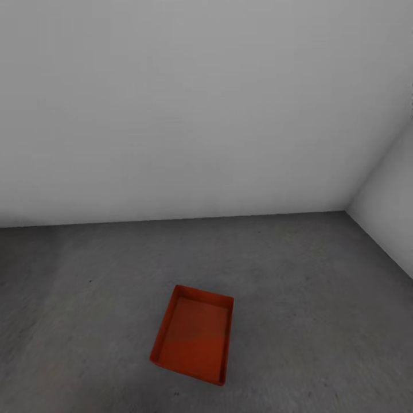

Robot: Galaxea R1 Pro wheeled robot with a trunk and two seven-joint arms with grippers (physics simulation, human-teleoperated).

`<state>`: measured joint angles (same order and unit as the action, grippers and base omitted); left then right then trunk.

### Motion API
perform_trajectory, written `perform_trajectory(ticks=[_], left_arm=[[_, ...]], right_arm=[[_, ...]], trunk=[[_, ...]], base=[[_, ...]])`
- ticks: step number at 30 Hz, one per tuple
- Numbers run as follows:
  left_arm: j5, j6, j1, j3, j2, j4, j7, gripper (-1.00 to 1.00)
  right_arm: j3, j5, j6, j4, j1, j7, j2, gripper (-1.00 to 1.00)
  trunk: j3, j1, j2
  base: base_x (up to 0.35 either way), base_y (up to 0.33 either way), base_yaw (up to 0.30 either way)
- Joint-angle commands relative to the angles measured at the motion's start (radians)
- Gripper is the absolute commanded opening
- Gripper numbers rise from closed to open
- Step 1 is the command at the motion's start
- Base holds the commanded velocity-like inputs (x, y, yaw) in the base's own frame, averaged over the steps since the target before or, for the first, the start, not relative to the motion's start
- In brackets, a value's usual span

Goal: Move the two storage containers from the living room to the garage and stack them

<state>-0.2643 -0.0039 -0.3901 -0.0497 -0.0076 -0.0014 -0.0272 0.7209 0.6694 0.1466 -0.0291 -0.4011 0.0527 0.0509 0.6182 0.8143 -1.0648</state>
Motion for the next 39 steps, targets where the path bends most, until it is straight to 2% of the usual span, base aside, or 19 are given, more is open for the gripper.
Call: perform_trajectory(ticks=[1, 21, 25, 27, 33, 39], left_arm=[[-0.007, 0.001, 0.000, -0.006, 0.000, 0.000, -0.002, 1.00], [-0.009, -0.008, 0.014, -0.005, 0.011, -0.002, -0.003, 1.00], [-0.010, -0.008, 0.014, -0.004, 0.026, -0.002, -0.003, 1.00], [-0.018, -0.008, 0.014, -0.004, 0.034, -0.002, -0.003, 1.00], [-0.092, -0.006, 0.014, -0.004, 0.046, -0.002, -0.003, 1.00], [-0.105, -0.006, 0.014, -0.005, 0.050, -0.002, -0.003, 1.00]], right_arm=[[0.008, 0.006, 0.004, -0.003, -0.001, 0.001, 0.001, 1.00], [0.008, 0.006, -0.001, -0.003, 0.001, -0.007, -0.003, 1.00], [0.008, 0.006, -0.001, -0.003, 0.002, -0.006, -0.005, 1.00], [0.007, 0.006, -0.001, -0.003, 0.008, -0.005, -0.006, 1.00], [0.006, 0.006, -0.001, -0.003, 0.027, -0.004, -0.009, 1.00], [0.006, 0.005, -0.001, -0.003, 0.067, 0.005, -0.011, 1.00]], trunk=[[-0.001, 0.000, 0.000], [-0.033, 0.000, 0.000], [-0.040, 0.000, 0.000], [-0.043, 0.000, 0.000], [-0.053, 0.000, 0.000], [-0.063, 0.000, 0.000]], base=[[0.000, 0.000, 0.000], [0.000, 0.000, 0.000], [0.000, 0.000, 0.000], [0.000, 0.000, 0.000], [0.000, 0.000, 0.000], [0.000, 0.000, 0.000]])
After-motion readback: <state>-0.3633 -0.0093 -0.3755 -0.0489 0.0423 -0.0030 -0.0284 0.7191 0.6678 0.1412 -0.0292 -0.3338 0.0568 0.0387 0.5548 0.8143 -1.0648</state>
